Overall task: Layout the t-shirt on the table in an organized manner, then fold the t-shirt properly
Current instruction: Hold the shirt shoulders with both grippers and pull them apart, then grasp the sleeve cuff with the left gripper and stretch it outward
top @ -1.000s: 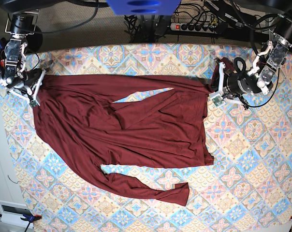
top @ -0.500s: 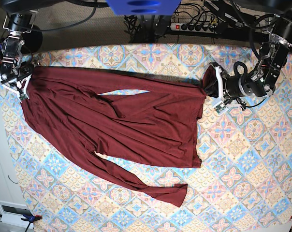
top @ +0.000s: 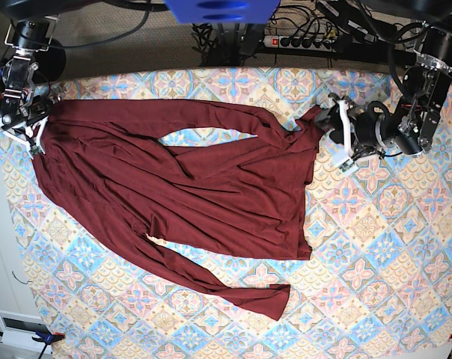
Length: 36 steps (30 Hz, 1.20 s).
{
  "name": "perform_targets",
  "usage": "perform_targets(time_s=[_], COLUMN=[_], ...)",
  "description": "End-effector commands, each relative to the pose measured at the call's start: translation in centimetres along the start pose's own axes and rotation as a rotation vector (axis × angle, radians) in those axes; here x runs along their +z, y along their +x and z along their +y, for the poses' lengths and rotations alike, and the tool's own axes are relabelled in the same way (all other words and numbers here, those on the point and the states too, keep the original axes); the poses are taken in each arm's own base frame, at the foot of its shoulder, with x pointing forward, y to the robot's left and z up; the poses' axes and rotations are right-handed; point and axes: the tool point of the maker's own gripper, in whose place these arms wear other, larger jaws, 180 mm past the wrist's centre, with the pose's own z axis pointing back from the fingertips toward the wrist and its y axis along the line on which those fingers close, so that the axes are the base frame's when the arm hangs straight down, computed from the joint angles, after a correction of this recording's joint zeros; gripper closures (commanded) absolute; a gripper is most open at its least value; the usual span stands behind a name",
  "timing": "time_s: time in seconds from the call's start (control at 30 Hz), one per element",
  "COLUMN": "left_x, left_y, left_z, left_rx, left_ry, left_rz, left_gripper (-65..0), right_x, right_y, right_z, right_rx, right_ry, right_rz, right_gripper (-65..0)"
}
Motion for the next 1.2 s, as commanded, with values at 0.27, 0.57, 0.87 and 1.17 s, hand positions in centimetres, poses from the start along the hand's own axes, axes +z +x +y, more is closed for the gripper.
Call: perform_targets(time_s=[0.27, 0.57, 0.87, 1.17], left_x=[3.0, -2.7, -5.0, -2.1], left_y=[0.3, -1.3, -5.1, -8.9], left_z=[4.2, 1.3, -1.4, -0.1], left_rx=[-0.021, -0.159, -0.334, -0.493], left_ry=[0.164, 0.189, 0.152, 0.117], left_rz=[0.004, 0.14, 0.314, 0.464], left_gripper=[-30.9, -30.9, -8.0, 0.0], right_x=[0.8, 0.7, 0.8, 0.8], right_y=[0.5, 0.5, 0.6, 1.2], right_z=[-1.8, -1.7, -1.7, -1.7], right_rx=[-0.001, 0.0, 0.001, 0.001], right_ry=[-0.048, -0.046, -0.046, -0.046], right_rz=[-0.007, -0.007, -0.012, -0.05], right_gripper=[-9.4, -9.4, -9.4, -9.3])
